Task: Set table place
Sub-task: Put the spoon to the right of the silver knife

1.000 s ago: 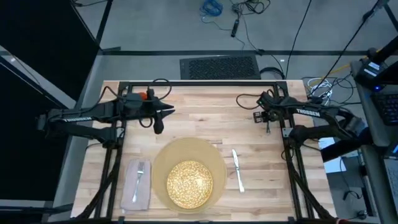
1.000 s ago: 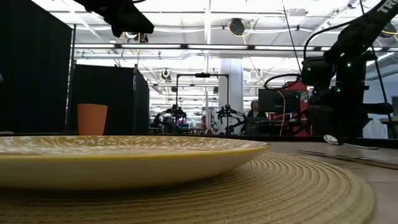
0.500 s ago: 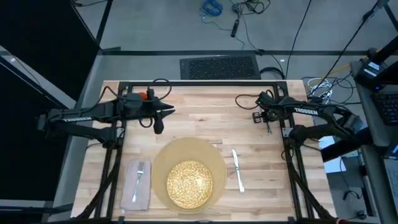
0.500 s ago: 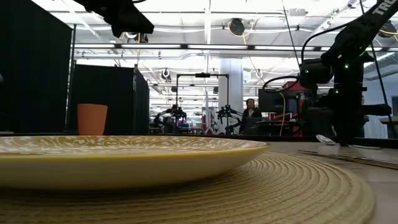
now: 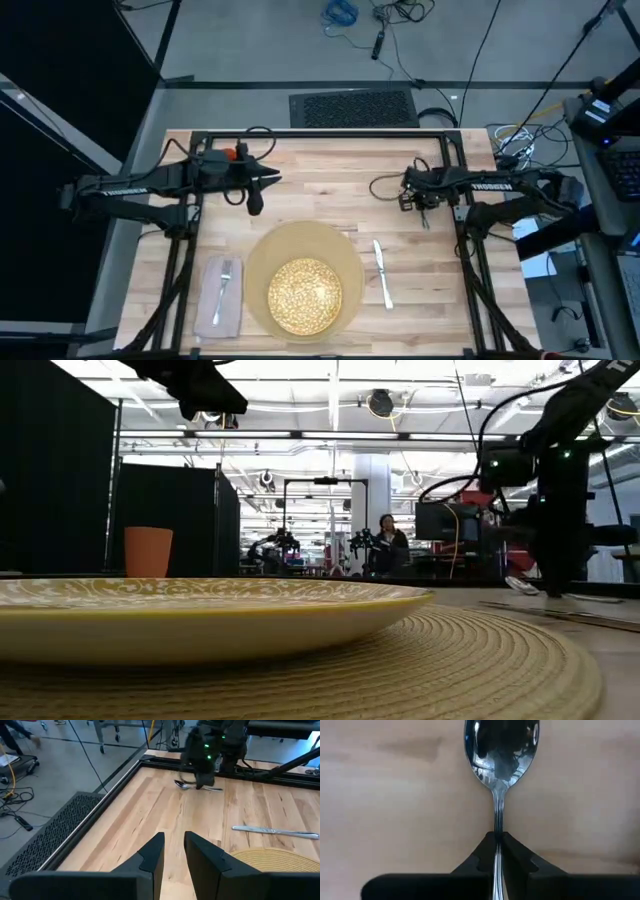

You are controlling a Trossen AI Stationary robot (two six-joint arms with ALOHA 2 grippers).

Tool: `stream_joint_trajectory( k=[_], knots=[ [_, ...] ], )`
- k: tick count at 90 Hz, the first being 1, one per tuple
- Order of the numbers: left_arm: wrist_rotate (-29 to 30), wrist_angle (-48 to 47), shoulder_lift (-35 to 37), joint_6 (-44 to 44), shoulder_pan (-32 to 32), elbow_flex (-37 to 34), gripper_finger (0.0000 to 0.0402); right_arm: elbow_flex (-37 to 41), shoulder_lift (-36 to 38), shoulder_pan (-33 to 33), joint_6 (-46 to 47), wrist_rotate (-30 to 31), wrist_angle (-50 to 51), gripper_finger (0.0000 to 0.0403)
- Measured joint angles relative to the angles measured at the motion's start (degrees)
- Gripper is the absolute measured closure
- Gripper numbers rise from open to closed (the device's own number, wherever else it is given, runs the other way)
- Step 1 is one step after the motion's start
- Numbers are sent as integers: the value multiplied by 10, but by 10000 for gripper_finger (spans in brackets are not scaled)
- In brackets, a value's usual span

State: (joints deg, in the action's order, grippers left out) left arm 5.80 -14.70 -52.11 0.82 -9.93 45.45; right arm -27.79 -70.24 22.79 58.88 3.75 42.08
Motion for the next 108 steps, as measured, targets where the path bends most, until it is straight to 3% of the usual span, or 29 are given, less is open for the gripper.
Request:
stream_joint_trajectory(
  k=[15,37,54,72,84,108],
  knots=[
    [0,0,0,-1,0,0,338,-32,-3,-118,83,-38,21,402],
    [0,0,0,-1,0,0,338,-117,-2,-301,215,24,67,403],
    [0,0,0,-1,0,0,338,-122,-12,-454,388,35,78,403],
    [0,0,0,-1,0,0,338,-135,-70,-596,596,49,76,403],
    [0,1,0,2,0,0,338,-183,-125,-638,660,48,87,403],
    [0,5,0,4,0,0,338,-271,-208,-622,658,26,181,403]
  ],
)
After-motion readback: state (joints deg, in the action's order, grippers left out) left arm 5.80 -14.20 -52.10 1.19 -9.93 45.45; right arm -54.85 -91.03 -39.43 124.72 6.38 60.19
